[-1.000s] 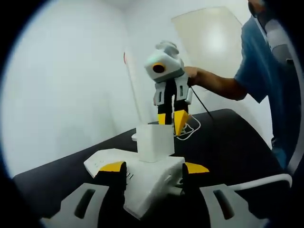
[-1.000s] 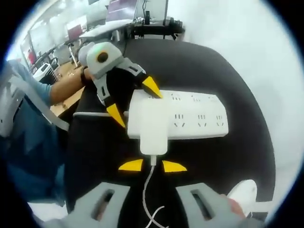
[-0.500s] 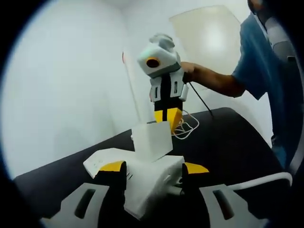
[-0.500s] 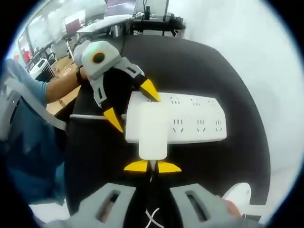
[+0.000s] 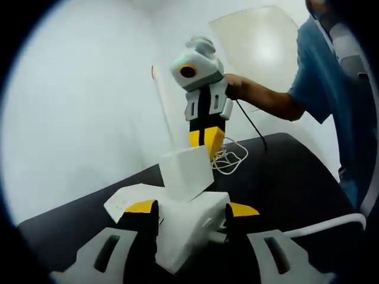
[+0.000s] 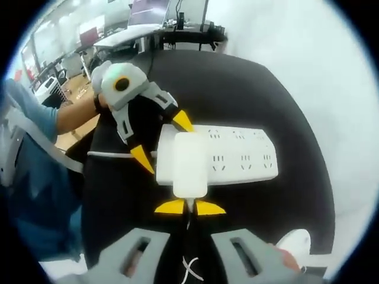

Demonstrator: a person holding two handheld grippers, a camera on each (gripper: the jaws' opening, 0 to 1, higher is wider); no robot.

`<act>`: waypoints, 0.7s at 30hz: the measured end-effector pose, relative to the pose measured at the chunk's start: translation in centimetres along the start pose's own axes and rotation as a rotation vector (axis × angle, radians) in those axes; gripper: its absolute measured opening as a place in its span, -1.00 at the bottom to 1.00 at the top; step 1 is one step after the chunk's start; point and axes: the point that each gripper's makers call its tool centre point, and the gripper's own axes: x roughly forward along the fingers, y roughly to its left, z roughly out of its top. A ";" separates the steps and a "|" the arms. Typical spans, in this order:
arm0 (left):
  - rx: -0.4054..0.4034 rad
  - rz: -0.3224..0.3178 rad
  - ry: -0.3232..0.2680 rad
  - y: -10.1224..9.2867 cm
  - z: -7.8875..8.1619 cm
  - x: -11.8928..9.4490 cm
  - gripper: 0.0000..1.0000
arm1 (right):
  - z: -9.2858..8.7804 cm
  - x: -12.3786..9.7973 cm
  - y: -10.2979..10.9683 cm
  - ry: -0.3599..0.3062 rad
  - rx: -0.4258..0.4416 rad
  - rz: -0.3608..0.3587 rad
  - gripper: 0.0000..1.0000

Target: Insert the desk lamp plug into the socket, turn on the power strip switch, turn on the lamp switch, then turn off the lamp switch, turn off the power strip switch, and remove the plug from the socket.

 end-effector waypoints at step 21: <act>0.010 -0.001 -0.006 0.8 -0.3 -0.3 -0.16 | -1.3 0.9 -0.2 -0.085 0.070 -0.046 -0.89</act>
